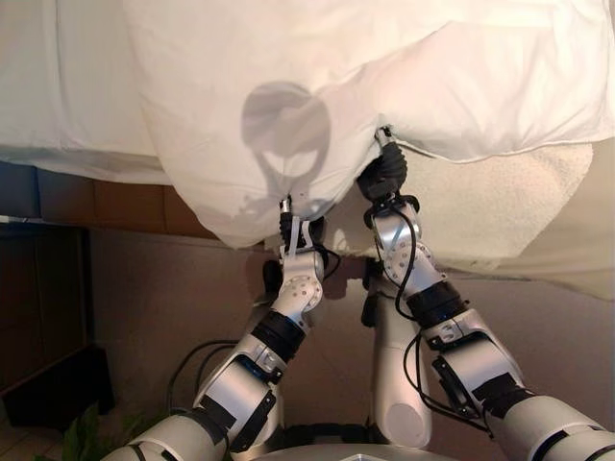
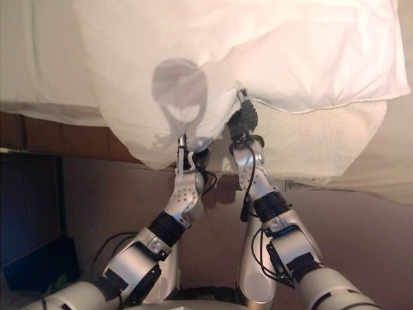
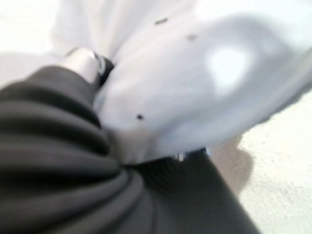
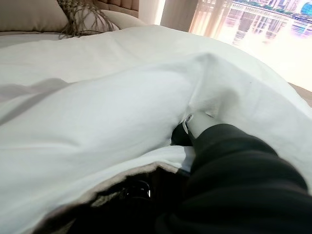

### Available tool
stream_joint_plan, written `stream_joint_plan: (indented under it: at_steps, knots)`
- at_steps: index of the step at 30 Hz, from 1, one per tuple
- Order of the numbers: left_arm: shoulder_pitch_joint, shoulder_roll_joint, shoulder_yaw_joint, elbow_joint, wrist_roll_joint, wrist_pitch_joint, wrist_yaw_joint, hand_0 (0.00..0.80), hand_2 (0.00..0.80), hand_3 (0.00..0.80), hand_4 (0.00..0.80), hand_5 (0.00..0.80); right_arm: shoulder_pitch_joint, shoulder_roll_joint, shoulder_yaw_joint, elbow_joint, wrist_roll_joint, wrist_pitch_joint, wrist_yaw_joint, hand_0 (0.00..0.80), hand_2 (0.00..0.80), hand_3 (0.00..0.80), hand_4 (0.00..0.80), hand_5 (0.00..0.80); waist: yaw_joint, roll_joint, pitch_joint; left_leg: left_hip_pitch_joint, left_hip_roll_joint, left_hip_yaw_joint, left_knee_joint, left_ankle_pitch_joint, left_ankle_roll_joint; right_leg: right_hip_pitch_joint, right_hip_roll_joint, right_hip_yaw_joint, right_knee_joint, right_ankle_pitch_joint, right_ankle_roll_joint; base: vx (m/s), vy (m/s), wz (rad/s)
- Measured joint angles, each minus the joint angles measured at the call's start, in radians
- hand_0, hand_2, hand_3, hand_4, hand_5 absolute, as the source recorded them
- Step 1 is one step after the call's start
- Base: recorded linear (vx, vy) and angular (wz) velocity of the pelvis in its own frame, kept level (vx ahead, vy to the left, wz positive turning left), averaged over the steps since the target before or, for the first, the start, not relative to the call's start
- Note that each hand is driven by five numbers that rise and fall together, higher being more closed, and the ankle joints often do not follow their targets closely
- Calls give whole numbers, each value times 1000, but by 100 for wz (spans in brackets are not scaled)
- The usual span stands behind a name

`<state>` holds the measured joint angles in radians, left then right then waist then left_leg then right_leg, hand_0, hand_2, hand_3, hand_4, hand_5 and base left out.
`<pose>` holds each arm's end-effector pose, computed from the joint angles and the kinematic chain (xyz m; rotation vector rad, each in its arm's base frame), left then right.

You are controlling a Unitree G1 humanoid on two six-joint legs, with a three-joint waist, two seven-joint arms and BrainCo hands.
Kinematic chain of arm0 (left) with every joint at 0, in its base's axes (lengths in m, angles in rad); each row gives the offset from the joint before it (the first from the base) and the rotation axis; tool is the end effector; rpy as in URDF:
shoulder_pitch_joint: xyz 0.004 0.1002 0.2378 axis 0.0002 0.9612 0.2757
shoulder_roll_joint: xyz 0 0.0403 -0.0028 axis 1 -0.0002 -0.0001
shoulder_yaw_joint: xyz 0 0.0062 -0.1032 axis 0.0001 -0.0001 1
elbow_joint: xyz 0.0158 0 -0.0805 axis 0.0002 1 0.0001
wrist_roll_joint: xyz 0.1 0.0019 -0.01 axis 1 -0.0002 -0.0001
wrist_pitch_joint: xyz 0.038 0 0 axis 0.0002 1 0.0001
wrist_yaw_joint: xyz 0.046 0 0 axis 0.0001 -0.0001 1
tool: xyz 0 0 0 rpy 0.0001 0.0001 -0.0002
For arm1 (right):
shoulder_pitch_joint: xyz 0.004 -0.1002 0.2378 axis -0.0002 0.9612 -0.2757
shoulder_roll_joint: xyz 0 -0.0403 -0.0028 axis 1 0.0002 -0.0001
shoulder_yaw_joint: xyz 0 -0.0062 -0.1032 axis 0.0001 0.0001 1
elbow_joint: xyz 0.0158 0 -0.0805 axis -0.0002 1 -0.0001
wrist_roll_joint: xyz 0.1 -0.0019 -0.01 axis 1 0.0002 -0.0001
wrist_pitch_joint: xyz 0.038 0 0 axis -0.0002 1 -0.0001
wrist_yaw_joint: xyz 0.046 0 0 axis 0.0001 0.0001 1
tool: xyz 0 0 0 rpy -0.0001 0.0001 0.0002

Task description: Make the bed neatly

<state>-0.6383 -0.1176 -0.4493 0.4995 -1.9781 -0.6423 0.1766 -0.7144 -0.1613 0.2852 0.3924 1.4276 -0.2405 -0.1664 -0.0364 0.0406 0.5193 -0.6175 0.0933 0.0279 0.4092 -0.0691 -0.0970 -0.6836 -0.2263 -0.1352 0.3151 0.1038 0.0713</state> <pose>0.2851 0.0290 0.0943 -1.7676 0.1895 0.1810 0.3148 -0.1000 0.1470 1.1376 -0.1073 0.1976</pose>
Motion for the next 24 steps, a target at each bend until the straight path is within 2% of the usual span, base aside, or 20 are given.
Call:
stream_joint_plan:
  at_steps: [2,3,4,7,11,15,19,24]
  knots:
    - [0,0,1,4,0,0,-14,800,800,800,800,800,15,-5,-2,16,51,0,73,471,471,471,471,471,1,0,0,-2,0,-1,2,0,0,0,-1,-2,0,0,0,0,0,0]
    - [0,1,1,9,0,1,-22,800,800,800,800,800,19,-7,-2,36,79,0,114,154,154,154,154,154,1,0,0,-2,0,-1,3,0,0,1,-1,-3,0,0,0,0,0,0]
    - [1,1,6,12,0,5,-28,800,800,800,800,800,19,-8,-6,73,116,4,164,0,0,0,0,0,1,0,0,-2,0,-1,4,0,0,1,-1,-3,1,0,0,0,0,0]
    - [0,12,40,31,0,37,-40,800,800,800,800,800,15,-20,-61,249,241,56,320,0,0,0,0,0,6,0,0,-2,1,-1,6,0,0,2,-2,-5,1,0,0,0,0,0]
    - [0,64,46,34,1,110,-39,800,800,800,800,800,4,-104,-153,485,400,192,493,0,0,0,0,0,29,0,0,-5,3,-2,5,-1,5,2,-3,-11,0,-2,3,-27,-41,1]
    - [3,100,80,34,2,173,-39,800,800,800,800,800,-29,-174,-244,596,491,286,572,0,0,0,0,0,30,1,0,-6,3,-3,0,1,6,0,-3,-14,-3,-3,3,-9,-54,1]
    - [-1,124,82,28,5,220,-38,800,800,800,800,800,-62,-233,-295,677,492,359,618,0,0,0,0,0,51,11,2,-6,3,-3,-12,10,-2,-4,-4,-16,-5,-3,0,-6,-35,1]
    - [1,155,84,-24,42,251,-30,800,800,800,800,800,-86,-291,-338,725,492,395,638,0,0,0,0,0,84,45,5,-13,0,-17,-24,17,-5,-11,-9,-31,3,-5,-7,-4,-11,8]
